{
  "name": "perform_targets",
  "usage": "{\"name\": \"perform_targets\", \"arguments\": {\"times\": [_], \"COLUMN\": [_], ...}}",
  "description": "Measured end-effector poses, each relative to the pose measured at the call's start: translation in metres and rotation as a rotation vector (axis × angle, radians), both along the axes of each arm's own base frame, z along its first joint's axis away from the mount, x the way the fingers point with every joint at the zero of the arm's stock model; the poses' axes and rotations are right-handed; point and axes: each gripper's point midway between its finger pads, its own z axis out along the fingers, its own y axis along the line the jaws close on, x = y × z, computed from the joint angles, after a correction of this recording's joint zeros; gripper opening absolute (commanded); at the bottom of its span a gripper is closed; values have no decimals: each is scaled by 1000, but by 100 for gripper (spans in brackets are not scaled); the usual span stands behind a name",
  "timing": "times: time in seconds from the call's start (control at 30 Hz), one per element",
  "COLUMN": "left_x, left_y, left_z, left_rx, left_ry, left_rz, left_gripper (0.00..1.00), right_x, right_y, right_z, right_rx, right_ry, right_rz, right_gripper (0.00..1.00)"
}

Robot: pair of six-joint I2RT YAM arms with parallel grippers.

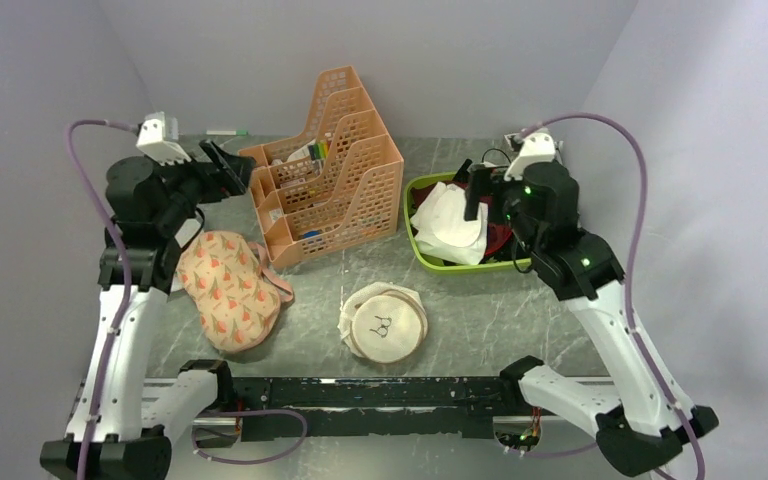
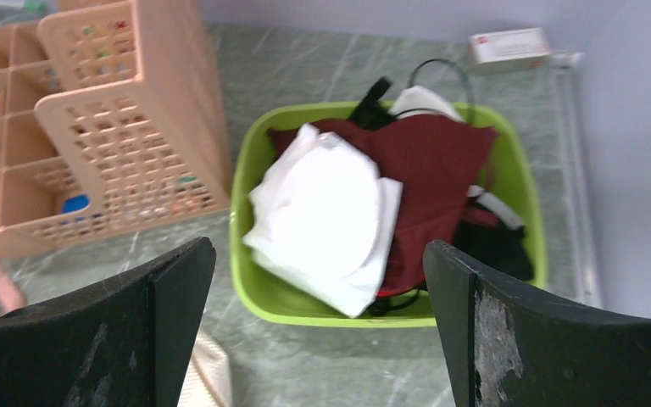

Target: Unzip the laundry bag and remove the bra

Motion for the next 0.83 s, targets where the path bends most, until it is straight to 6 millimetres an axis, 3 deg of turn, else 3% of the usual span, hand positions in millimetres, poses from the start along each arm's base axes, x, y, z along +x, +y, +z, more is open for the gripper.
{"name": "perform_targets", "arguments": {"times": [0.17, 0.27, 0.33, 0.43, 0.57, 0.83], "left_x": [-23, -40, -54, -76, -93, -95], "left_y": [18, 16, 7, -4, -5, 1], "left_z": [61, 109, 128, 141, 150, 146], "left_rx": [107, 151, 170, 196, 224, 261], "left_ry": [-167, -288, -354, -413, -459, -439], "left_rz": [74, 67, 37, -6, -4, 29], "left_gripper": [99, 99, 99, 99, 99, 99], "right_x": [-26, -47, -61, -73, -75, -76], "right_y": [-34, -45, -51, -55, -53, -58], "right_z": [44, 74, 90, 103, 106, 108], "right_rx": [-33, -3, 21, 45, 57, 75], "right_ry": [-167, -297, -375, -444, -475, -495], "right_rz": [-61, -49, -44, -33, -17, -44], "right_gripper": [100, 100, 100, 100, 100, 100]}}
